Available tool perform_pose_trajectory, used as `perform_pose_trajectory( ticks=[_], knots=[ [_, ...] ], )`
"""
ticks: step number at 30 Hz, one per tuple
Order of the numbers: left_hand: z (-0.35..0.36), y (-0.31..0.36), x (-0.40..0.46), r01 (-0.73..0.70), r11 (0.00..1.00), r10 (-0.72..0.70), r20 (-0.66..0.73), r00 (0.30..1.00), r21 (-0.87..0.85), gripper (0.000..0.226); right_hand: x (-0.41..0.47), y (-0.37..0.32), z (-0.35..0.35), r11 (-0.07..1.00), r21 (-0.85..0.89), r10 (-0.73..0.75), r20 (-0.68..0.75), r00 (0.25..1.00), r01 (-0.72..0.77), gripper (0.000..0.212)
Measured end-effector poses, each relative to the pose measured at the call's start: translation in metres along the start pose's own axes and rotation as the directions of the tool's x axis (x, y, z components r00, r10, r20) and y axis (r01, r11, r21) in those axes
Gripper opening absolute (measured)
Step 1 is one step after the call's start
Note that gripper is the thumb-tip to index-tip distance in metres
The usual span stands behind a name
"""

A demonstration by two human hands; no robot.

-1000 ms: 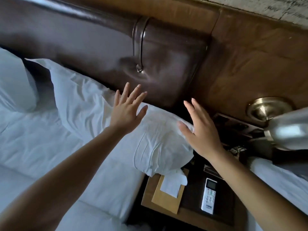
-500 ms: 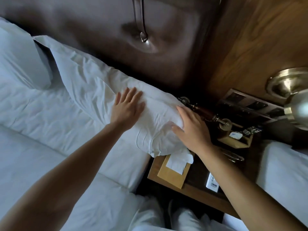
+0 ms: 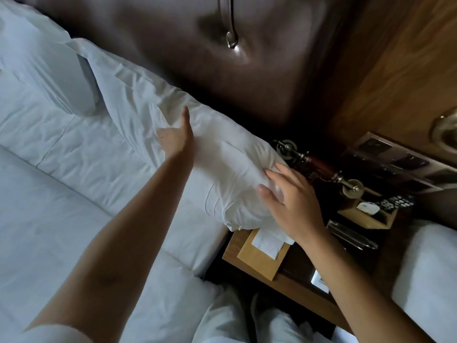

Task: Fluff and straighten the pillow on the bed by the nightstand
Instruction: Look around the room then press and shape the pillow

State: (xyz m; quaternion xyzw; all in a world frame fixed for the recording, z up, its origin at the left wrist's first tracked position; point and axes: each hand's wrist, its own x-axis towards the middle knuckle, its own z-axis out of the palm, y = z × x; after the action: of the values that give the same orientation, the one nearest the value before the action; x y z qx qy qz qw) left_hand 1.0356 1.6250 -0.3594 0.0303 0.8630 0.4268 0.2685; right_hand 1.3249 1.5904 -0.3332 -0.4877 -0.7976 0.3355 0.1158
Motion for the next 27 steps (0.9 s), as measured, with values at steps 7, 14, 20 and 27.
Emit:
perform_pose_trajectory(
  ticks=[7,14,20,27],
  knots=[
    [0.02,-0.032,0.042,0.103,0.994,-0.101,0.053,0.993,-0.032,0.082,0.019,0.017,0.006,0.975,0.218,-0.006,-0.124,0.992,0.034,0.031],
    [0.025,-0.055,0.061,0.077,0.952,-0.079,0.004,0.997,-0.296,0.003,0.038,0.017,0.026,0.976,0.091,-0.184,-0.133,0.974,0.197,0.101],
    [0.02,-0.059,0.062,0.027,0.956,-0.015,0.043,0.999,-0.292,0.011,0.02,0.047,0.061,1.0,0.009,-0.015,-0.138,0.99,0.017,0.103],
    [0.013,-0.047,0.085,0.05,0.949,-0.016,0.113,0.993,-0.313,0.093,0.016,0.056,0.069,0.984,0.177,0.036,-0.222,0.974,0.004,0.094]
  ],
)
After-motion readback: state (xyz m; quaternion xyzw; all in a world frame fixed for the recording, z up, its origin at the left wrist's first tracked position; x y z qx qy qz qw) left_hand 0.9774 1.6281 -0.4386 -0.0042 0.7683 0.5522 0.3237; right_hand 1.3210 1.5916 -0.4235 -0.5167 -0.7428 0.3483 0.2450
